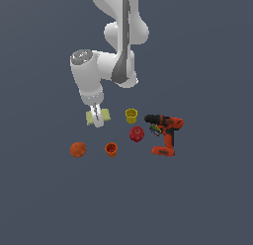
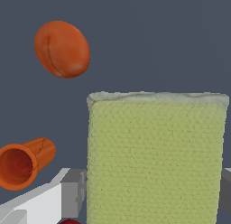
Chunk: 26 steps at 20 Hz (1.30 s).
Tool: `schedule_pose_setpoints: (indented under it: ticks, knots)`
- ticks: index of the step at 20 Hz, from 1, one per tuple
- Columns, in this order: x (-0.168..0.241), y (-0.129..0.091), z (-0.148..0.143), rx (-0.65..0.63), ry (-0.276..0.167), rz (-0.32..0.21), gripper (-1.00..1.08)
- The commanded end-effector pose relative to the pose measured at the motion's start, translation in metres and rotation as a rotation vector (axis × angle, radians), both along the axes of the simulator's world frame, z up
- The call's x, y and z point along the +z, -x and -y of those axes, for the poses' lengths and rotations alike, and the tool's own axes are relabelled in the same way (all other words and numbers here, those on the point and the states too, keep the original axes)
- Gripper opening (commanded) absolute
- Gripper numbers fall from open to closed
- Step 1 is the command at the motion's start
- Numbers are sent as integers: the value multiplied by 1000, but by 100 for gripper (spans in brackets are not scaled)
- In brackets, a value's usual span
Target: Pick up a designated object from a clutter of objects.
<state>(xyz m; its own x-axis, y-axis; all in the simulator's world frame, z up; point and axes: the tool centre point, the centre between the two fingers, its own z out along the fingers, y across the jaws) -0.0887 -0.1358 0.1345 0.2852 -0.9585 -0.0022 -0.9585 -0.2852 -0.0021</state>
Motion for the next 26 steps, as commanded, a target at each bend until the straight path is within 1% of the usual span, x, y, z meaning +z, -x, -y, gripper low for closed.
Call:
schedule_pose_setpoints:
  ticks: [1,19,26]
  knots:
    - [19,5,-9,-1,1,1,-100]
    - [167,38,-82,-1,8,-1,-100]
    - [215,47,-106,0,6,-1,-100]
